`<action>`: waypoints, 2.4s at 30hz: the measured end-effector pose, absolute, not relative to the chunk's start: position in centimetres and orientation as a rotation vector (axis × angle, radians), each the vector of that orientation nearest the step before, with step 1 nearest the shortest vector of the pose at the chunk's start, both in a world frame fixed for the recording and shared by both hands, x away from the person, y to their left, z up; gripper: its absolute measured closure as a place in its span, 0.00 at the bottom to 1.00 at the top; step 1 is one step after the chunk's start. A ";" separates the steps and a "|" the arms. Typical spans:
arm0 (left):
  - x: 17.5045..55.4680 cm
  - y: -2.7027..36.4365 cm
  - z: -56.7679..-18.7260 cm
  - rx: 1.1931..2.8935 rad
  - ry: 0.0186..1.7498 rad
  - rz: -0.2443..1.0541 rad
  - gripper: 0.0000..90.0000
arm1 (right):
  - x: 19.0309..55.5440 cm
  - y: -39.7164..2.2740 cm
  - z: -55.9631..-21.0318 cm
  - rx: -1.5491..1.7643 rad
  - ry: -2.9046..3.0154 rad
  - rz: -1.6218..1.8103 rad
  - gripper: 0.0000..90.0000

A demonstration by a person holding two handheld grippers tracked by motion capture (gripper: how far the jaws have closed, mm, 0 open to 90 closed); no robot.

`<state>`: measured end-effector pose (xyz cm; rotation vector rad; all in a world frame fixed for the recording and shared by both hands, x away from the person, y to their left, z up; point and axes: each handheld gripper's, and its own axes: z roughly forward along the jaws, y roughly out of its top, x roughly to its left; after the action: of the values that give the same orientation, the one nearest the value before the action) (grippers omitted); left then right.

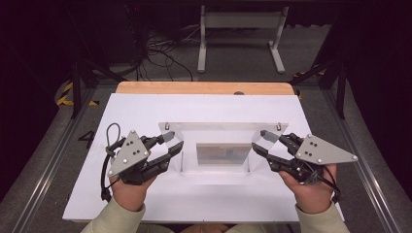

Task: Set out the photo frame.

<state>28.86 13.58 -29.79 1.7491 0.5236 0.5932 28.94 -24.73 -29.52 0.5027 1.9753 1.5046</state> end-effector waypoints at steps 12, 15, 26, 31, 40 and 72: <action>30.3 13.4 -31.2 1.719 0.547 0.620 0.54 | 30.7 -24.7 -30.7 0.513 1.948 1.565 0.58; 30.9 13.8 -31.7 1.725 0.575 0.587 0.48 | 31.5 -24.6 -31.5 0.545 1.967 1.547 0.58; 31.8 16.3 -33.7 1.764 0.694 0.571 0.43 | 34.1 -24.7 -32.8 0.590 1.986 1.543 0.55; 31.8 17.3 -34.6 1.782 0.723 0.553 0.42 | 35.0 -25.0 -33.2 0.619 1.976 1.527 0.54; 32.0 18.4 -35.3 1.797 0.734 0.522 0.42 | 35.1 -25.6 -33.3 0.660 1.961 1.536 0.45; 30.2 25.1 -41.0 1.824 0.823 0.486 0.24 | 31.0 -33.5 -37.9 0.944 2.032 1.372 0.24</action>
<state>30.18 25.12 -41.00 1.8243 0.8231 0.4864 31.04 -33.53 -37.88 0.9437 2.0317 1.3721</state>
